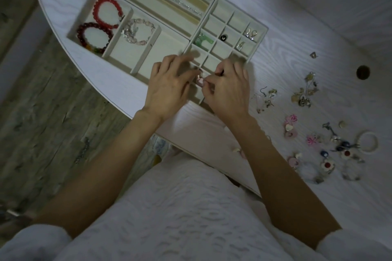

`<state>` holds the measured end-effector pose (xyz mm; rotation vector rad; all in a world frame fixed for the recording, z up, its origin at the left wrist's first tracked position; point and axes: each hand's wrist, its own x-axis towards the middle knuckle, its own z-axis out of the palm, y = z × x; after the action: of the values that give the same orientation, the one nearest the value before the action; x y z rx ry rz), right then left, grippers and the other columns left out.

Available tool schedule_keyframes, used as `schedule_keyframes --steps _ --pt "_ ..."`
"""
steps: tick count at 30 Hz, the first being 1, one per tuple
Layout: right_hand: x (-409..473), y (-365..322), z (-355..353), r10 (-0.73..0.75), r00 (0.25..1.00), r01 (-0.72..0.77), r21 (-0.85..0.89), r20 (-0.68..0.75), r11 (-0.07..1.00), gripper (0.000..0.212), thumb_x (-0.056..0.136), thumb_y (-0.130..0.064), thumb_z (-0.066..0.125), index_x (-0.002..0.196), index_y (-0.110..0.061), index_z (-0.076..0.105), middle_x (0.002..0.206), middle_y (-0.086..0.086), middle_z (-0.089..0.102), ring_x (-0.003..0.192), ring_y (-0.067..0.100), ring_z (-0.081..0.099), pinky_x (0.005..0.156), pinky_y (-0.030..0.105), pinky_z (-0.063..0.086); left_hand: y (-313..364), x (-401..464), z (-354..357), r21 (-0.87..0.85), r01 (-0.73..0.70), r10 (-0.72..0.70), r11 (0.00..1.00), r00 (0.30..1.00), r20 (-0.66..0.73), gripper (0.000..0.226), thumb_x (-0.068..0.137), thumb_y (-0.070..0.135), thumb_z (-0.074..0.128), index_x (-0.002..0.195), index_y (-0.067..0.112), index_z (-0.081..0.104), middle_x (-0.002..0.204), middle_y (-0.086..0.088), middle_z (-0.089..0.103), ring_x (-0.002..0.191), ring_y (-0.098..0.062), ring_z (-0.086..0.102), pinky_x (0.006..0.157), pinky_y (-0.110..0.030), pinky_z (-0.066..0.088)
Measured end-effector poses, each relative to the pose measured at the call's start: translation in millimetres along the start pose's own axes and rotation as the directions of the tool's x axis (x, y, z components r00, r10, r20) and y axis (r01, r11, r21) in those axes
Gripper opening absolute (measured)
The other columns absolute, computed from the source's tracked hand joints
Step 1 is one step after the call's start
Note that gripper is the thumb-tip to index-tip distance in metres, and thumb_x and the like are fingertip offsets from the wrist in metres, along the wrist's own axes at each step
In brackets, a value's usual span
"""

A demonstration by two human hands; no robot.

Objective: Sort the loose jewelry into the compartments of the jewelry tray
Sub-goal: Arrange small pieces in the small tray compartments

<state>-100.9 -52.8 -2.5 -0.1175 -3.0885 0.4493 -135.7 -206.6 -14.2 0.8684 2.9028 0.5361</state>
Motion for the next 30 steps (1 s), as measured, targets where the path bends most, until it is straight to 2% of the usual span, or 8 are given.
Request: schedule_keyframes --steps 5,10,14,17,23,25,27,30 --pt "-2.3 3.8 2.0 0.004 1.0 -0.004 0.027 0.024 1.0 0.021 0.081 -0.026 0.059 0.086 -0.014 0.075 0.091 0.007 0.055 0.088 0.024 0.049 0.075 0.031 0.034 -3.7 -0.4 6.3 -0.026 0.032 -0.031 0.999 0.999 0.006 0.037 0.087 0.024 0.046 0.116 0.027 0.068 0.132 -0.002 0.053 0.115 -0.026 0.037 0.087 -0.037 0.032" --pt "-3.2 7.6 2.6 0.001 0.999 -0.002 0.042 0.033 0.999 0.019 0.083 -0.025 0.06 0.085 -0.015 0.075 0.088 0.007 0.055 0.086 0.024 0.048 0.073 0.029 0.028 2.0 -0.8 8.4 0.008 -0.003 0.003 1.0 0.999 0.037 0.041 0.086 0.026 0.041 0.117 0.034 0.067 0.136 -0.002 0.051 0.117 -0.026 0.032 0.086 -0.036 0.023" --pt "-5.5 10.0 3.3 0.004 1.0 -0.006 0.075 0.027 0.997 0.021 0.082 -0.027 0.057 0.084 -0.018 0.076 0.085 0.007 0.054 0.084 0.026 0.049 0.069 0.034 0.034 8.8 1.2 8.5 -0.001 0.047 -0.047 0.999 0.998 0.045 0.044 0.083 0.027 0.037 0.112 0.034 0.069 0.137 -0.002 0.05 0.116 -0.025 0.03 0.084 -0.036 0.02" --pt "-4.7 10.7 4.9 -0.001 0.999 -0.002 0.102 0.032 0.995 0.023 0.081 -0.028 0.055 0.085 -0.019 0.076 0.086 0.007 0.055 0.084 0.027 0.05 0.069 0.036 0.037 7.5 -1.0 7.7 -0.035 0.075 -0.075 0.997 0.997 -0.003 0.042 0.085 0.021 0.042 0.115 0.034 0.068 0.136 0.0 0.051 0.115 -0.026 0.033 0.082 -0.032 0.018" --pt "-4.2 14.6 7.1 -0.021 0.999 0.013 0.185 0.039 0.983 0.03 0.083 -0.028 0.049 0.088 -0.015 0.076 0.089 0.007 0.058 0.086 0.026 0.05 0.072 0.037 0.042 3.1 -2.8 6.3 0.072 0.032 -0.032 0.997 0.999 0.004 0.036 0.087 0.021 0.047 0.115 0.029 0.067 0.131 -0.003 0.053 0.113 -0.027 0.033 0.08 -0.036 0.022" --pt "-4.5 14.4 1.2 -0.04 0.999 0.036 0.229 0.011 0.973 0.033 0.084 -0.029 0.046 0.088 -0.013 0.075 0.088 0.008 0.059 0.086 0.026 0.051 0.072 0.038 0.044 4.2 -2.3 3.3 0.099 0.007 -0.006 0.995 1.0 -0.006 0.036 0.085 0.018 0.051 0.116 0.027 0.066 0.13 -0.004 0.053 0.112 -0.027 0.033 0.079 -0.036 0.022" --pt "-11.1 18.9 -11.2 -0.055 0.997 0.066 0.254 -0.049 0.965 0.027 0.085 -0.021 0.05 0.09 -0.011 0.074 0.088 0.009 0.06 0.086 0.027 0.052 0.074 0.037 0.043 9.1 -4.3 -1.1 0.102 -0.015 0.018 0.995 0.999 -0.028 0.037 0.084 0.016 0.05 0.117 0.024 0.065 0.126 -0.008 0.055 0.109 -0.027 0.034 0.077 -0.036 0.023" --pt "-42.6 42.8 -32.0 0.01 0.989 0.028 0.256 -0.144 0.966 0.018 0.085 -0.011 0.057 0.095 -0.009 0.072 0.089 0.008 0.062 0.085 0.025 0.052 0.077 0.032 0.039 24.1 -13.5 -0.6 0.018 -0.077 0.078 0.997 0.997 -0.022 0.036 0.083 0.019 0.045 0.113 0.018 0.066 0.114 -0.009 0.061 0.104 -0.026 0.041 0.077 -0.035 0.027"
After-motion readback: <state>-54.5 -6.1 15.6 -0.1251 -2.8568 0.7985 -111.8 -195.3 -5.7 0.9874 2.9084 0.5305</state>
